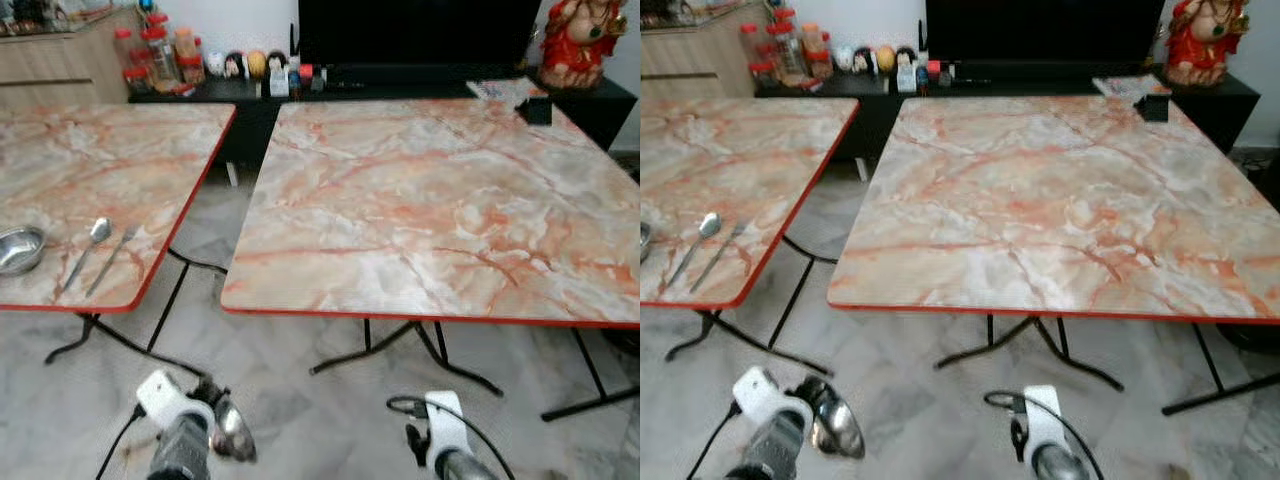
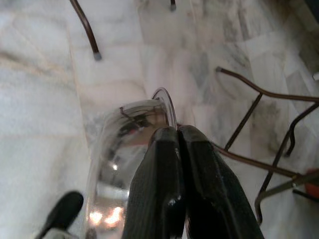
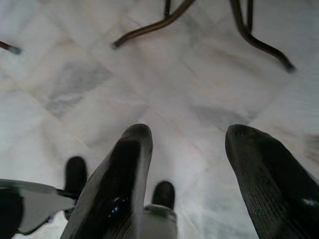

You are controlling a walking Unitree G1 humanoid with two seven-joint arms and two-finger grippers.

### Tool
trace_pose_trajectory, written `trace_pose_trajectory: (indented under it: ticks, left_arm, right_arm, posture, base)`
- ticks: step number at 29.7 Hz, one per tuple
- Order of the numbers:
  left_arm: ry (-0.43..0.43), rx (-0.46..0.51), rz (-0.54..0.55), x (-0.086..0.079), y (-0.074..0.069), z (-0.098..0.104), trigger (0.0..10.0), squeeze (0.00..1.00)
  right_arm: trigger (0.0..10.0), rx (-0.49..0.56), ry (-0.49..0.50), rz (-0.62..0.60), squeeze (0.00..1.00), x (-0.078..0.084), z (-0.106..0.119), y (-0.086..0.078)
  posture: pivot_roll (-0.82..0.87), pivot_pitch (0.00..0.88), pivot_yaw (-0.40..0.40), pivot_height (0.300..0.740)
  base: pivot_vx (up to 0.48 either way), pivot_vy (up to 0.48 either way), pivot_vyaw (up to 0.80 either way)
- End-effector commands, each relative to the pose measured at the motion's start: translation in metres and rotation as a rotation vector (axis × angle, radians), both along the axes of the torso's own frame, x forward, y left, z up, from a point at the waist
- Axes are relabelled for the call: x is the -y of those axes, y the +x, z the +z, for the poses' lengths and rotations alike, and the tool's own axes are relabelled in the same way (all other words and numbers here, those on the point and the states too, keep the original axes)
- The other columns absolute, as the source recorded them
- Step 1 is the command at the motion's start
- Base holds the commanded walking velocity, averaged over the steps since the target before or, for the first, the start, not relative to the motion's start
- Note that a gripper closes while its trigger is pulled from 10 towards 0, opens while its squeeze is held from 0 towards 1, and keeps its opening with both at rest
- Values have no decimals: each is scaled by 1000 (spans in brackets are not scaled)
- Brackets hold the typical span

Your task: Setting the table

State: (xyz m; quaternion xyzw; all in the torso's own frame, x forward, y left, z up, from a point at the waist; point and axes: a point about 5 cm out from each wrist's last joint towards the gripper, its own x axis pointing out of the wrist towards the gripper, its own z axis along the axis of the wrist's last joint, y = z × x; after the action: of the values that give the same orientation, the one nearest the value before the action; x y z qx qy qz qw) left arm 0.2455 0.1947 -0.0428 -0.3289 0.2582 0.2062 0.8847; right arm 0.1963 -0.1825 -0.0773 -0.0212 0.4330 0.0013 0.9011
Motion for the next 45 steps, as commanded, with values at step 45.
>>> trace_pose_trajectory:
  ticks: [45]
  left_arm:
    - [25, -10, 1, -3, -1, 0, 10000, 0]
  right_arm:
    - [10000, 10, 4, -17, 0, 2, 1, 2]
  posture:
    - [-37, 0, 9, 732]
  base:
    - [0, -295, 0]
